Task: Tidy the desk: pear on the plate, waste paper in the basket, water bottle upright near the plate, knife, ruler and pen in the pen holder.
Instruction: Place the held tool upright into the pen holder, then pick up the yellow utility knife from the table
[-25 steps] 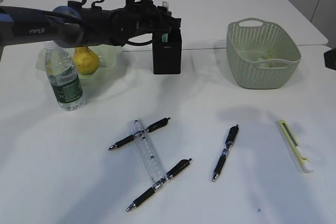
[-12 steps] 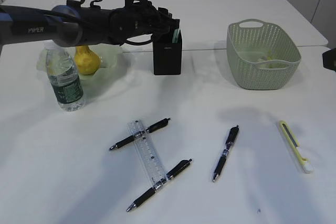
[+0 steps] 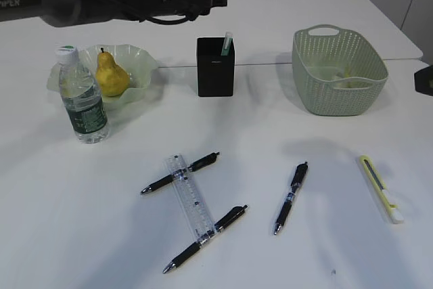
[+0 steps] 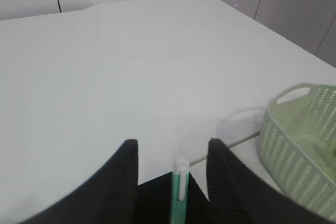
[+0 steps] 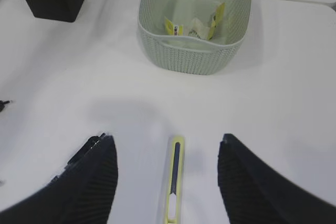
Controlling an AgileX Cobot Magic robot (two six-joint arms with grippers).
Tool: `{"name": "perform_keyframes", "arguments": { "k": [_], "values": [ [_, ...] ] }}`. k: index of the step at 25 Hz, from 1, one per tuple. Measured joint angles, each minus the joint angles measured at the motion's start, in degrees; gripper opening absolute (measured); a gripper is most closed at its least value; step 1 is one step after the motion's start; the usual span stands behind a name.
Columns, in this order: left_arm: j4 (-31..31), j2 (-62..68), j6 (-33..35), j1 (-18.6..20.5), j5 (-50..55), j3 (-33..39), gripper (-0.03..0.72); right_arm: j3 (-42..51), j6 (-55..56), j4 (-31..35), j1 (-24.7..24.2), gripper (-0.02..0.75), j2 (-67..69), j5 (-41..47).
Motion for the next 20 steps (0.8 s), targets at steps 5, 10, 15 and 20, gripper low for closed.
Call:
{"name": "perform_keyframes", "arguments": {
  "k": [5,10,15,20],
  "values": [
    [0.1,-4.52,0.0,0.91,6.61,0.0,0.305,0.0,0.0,0.19,0.0,0.478,0.0,2.73],
    [0.18,-9.35,0.0,1.75,13.28,0.0,0.305,0.0,0.27,0.32,0.0,0.478,0.11,5.15],
    [0.18,-14.65,0.0,3.28,22.49,0.0,0.305,-3.12,1.13,0.41,0.0,0.478,2.7,10.82],
    [0.18,-19.57,0.0,4.79,32.84,0.0,0.303,-9.89,1.73,0.41,0.0,0.477,8.75,20.43]
  ]
}}
